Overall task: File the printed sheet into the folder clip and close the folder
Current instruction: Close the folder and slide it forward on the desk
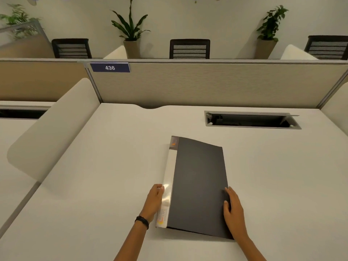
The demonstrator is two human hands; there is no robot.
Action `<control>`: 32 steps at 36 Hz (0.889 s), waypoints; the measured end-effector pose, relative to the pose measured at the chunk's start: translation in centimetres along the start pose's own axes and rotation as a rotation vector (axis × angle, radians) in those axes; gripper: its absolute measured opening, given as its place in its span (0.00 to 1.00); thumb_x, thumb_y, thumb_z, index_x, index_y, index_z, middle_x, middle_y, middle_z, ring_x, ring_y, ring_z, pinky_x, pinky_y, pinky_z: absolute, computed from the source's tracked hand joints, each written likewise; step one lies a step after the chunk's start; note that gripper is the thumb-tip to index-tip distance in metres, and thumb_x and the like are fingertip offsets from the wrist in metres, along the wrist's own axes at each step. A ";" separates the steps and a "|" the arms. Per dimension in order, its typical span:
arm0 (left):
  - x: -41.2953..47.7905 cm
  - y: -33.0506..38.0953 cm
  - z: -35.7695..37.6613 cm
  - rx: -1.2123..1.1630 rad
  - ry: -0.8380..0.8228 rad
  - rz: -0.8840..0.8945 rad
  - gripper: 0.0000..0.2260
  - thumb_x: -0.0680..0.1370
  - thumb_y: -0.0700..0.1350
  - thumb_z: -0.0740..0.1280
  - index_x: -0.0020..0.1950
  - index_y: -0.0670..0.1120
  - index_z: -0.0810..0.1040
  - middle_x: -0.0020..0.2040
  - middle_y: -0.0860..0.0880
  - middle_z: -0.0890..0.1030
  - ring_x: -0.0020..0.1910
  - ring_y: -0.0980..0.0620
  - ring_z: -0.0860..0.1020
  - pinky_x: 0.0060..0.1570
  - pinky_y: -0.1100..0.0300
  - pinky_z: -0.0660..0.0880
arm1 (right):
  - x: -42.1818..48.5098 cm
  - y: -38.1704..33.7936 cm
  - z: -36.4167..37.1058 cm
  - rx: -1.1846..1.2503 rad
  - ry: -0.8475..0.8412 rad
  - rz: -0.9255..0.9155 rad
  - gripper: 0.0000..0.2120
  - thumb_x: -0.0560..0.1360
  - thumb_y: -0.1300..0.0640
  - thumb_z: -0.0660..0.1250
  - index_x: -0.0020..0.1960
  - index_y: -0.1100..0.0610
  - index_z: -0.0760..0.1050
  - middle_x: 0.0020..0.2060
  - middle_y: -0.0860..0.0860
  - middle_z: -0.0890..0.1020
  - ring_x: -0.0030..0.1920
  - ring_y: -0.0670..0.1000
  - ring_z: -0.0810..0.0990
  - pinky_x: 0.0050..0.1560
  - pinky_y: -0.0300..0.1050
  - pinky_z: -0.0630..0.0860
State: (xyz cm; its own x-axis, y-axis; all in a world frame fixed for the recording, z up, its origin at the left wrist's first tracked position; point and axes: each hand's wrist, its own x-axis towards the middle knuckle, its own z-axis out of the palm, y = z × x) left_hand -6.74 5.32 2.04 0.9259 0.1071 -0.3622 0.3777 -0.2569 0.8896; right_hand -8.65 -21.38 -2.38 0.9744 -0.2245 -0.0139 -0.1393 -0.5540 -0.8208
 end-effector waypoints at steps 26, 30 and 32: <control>11.3 5.4 -2.3 -0.234 0.364 0.121 0.14 0.81 0.42 0.54 0.65 0.40 0.70 0.62 0.40 0.76 0.58 0.40 0.76 0.56 0.46 0.78 | 12.3 -6.1 1.3 0.424 -0.115 0.243 0.16 0.77 0.65 0.57 0.63 0.55 0.72 0.59 0.51 0.76 0.57 0.50 0.74 0.57 0.45 0.72; 13.8 6.3 -2.6 -0.222 0.380 0.093 0.14 0.81 0.41 0.54 0.64 0.40 0.70 0.63 0.39 0.75 0.61 0.39 0.74 0.64 0.43 0.71 | 14.2 -7.2 2.4 0.406 -0.110 0.230 0.19 0.75 0.69 0.56 0.62 0.57 0.73 0.60 0.52 0.77 0.54 0.46 0.76 0.56 0.41 0.72; 15.5 6.5 -2.7 -0.208 0.370 0.070 0.13 0.81 0.41 0.54 0.64 0.40 0.70 0.62 0.40 0.76 0.59 0.40 0.75 0.60 0.48 0.74 | 15.3 -7.2 3.2 0.385 -0.108 0.234 0.19 0.75 0.70 0.56 0.64 0.59 0.72 0.62 0.54 0.76 0.59 0.51 0.75 0.61 0.44 0.71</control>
State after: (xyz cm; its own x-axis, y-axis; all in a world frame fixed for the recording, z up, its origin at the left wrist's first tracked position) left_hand 10.02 7.88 2.95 0.8715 0.4438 -0.2085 0.2707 -0.0809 0.9593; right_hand 7.82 -18.19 1.50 0.9402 -0.2121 -0.2666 -0.3019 -0.1562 -0.9405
